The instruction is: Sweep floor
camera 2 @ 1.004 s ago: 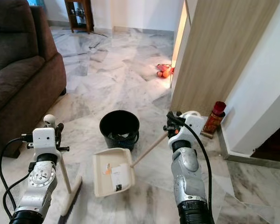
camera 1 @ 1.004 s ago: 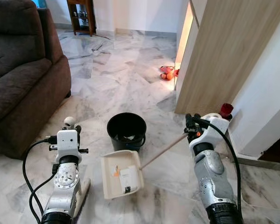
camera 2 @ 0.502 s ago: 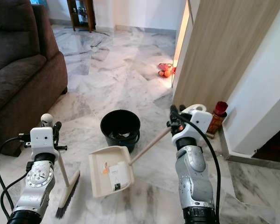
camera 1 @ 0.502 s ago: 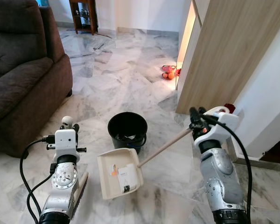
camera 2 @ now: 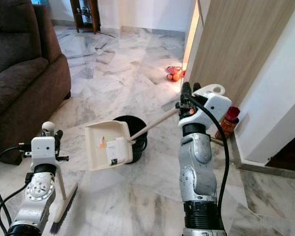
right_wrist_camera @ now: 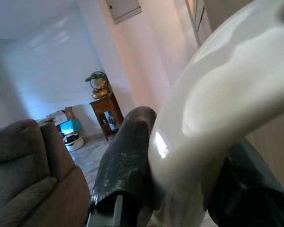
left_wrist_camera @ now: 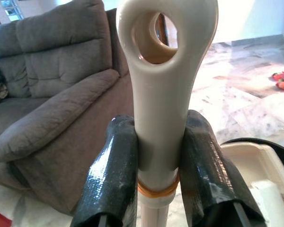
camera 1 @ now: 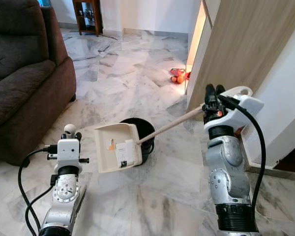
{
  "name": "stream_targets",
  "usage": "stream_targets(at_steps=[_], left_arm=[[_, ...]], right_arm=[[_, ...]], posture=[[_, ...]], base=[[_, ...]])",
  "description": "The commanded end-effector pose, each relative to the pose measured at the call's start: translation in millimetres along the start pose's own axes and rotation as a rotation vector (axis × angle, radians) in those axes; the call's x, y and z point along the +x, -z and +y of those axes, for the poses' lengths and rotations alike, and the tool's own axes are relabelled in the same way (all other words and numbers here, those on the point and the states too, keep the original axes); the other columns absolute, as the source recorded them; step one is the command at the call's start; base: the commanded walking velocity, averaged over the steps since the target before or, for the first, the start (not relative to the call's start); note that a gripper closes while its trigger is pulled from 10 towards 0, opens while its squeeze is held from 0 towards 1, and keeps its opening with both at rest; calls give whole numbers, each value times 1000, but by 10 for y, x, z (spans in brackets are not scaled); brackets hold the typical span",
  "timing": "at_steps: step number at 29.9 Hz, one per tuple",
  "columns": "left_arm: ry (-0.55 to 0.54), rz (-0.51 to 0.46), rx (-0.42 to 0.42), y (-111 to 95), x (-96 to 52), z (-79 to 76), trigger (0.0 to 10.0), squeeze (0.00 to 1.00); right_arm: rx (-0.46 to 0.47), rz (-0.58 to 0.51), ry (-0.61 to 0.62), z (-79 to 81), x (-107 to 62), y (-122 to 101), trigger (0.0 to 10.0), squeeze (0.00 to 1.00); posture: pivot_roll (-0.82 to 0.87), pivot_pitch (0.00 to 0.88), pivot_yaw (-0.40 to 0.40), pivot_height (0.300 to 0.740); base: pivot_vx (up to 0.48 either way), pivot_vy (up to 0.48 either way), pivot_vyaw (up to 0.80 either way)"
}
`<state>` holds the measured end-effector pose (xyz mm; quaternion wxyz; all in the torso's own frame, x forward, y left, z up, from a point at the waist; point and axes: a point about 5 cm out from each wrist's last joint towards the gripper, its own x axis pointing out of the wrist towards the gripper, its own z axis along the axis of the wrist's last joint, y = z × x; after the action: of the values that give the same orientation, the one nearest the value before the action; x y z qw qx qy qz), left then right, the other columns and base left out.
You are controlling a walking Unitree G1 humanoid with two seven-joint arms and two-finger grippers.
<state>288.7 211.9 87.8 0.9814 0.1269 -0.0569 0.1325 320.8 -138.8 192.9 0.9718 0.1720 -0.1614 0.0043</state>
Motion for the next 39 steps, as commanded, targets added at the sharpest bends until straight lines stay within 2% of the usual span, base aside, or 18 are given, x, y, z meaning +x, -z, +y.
stream_targets(at_steps=[1,21,39], left_arm=[[-9,-54,23,-73,18,31,10000,0],[-25,-73,31,-107,16,13,10000,0],[-31,-83,31,-131,34,10,10000,0]], right_arm=[[10,-80,0,21,46,-136,10000,0],[10,-67,8,31,54,-48,10000,0],[29,-87,0,58,54,-61,10000,0]], posture=[[109,0,-31,740],[114,0,-31,740],[116,0,-30,740]], base=[[0,0,0],[244,0,0],[287,0,0]])
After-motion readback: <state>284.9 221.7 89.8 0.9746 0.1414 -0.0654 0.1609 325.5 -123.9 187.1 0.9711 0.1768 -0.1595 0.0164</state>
